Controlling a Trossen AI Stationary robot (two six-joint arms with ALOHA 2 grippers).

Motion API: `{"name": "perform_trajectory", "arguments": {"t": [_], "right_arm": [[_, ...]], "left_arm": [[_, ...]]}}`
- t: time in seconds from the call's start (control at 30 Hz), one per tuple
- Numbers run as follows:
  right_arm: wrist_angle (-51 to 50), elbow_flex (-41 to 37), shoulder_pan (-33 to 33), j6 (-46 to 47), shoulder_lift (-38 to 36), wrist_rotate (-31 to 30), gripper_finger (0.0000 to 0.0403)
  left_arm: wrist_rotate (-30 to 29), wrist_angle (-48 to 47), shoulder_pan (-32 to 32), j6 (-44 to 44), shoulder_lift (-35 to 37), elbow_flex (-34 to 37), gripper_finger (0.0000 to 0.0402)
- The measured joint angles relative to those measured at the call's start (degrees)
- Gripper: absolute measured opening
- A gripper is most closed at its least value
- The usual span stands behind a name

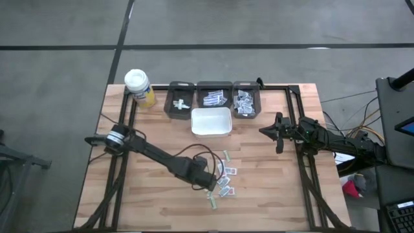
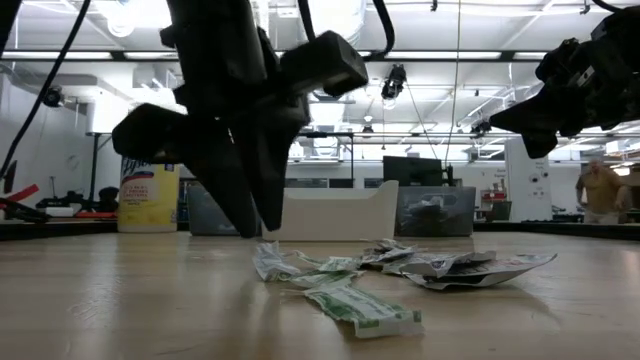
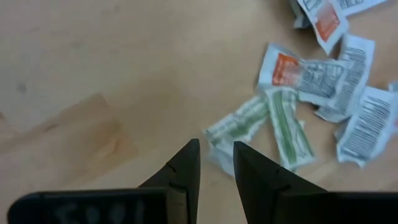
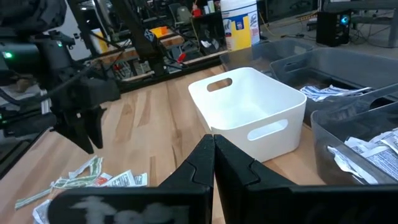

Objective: Pick & Place First Aid Supplies
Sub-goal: Put the green bandage pack into the left black bin

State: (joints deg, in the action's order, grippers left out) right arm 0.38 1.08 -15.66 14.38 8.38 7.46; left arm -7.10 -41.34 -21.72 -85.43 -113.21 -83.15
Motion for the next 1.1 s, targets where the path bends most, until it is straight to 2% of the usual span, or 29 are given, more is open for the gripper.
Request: {"name": "perform_trajectory", "arguments": {"t": [0.57,0.9,1.1], "right_arm": [[0.0,0.0,0.0,-0.05,0.09,-0.02,0.0008],[0.0,0.0,-0.01,-0.06,0.09,-0.02,0.0008],[0.0,0.0,0.0,-0.04,0.09,-0.04,0.0008]], "left_arm": [[2.0,0.73,-0.02,0.96,-2.55,-0.14,0.0087],[4.1,-0.24,0.01,1.71,-3.53,0.87,0.0008],[4.33,-1.13,0.01,3.26,-3.6,0.87,0.0002]]}}
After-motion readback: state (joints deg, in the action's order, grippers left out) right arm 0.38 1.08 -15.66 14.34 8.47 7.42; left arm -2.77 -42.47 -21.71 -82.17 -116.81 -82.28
